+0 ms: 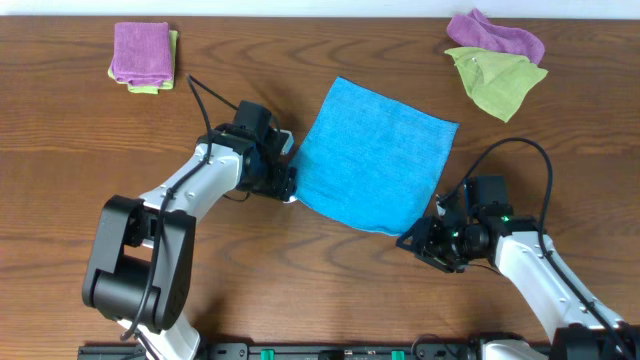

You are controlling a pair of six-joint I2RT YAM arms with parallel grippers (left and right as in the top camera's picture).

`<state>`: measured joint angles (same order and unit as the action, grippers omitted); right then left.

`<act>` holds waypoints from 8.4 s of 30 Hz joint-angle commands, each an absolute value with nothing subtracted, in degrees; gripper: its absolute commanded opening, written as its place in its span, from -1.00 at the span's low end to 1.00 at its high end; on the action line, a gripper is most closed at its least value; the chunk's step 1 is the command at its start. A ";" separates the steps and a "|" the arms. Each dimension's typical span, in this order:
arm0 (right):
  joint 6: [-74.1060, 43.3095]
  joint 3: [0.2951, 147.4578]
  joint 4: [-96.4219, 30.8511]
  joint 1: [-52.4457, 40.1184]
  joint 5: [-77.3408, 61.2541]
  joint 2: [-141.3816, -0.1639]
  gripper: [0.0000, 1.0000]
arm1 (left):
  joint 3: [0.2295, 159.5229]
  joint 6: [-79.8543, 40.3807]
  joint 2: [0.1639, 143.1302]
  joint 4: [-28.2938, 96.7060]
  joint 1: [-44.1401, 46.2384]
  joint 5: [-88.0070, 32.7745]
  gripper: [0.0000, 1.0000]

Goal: Fold the cloth

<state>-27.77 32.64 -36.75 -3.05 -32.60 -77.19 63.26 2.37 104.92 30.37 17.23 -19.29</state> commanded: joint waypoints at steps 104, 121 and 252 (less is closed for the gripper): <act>-29.58 40.36 -27.31 6.52 -28.93 -79.99 -0.97 | 75.59 -16.45 108.62 32.47 22.44 -25.26 -0.88; -22.79 52.31 -16.08 0.16 -12.99 -91.57 -0.97 | 75.68 -10.28 110.39 7.77 16.51 -17.78 -0.89; -20.51 66.43 -33.01 -0.40 -8.82 -94.91 0.21 | 101.84 1.69 129.75 32.36 14.39 -28.56 0.02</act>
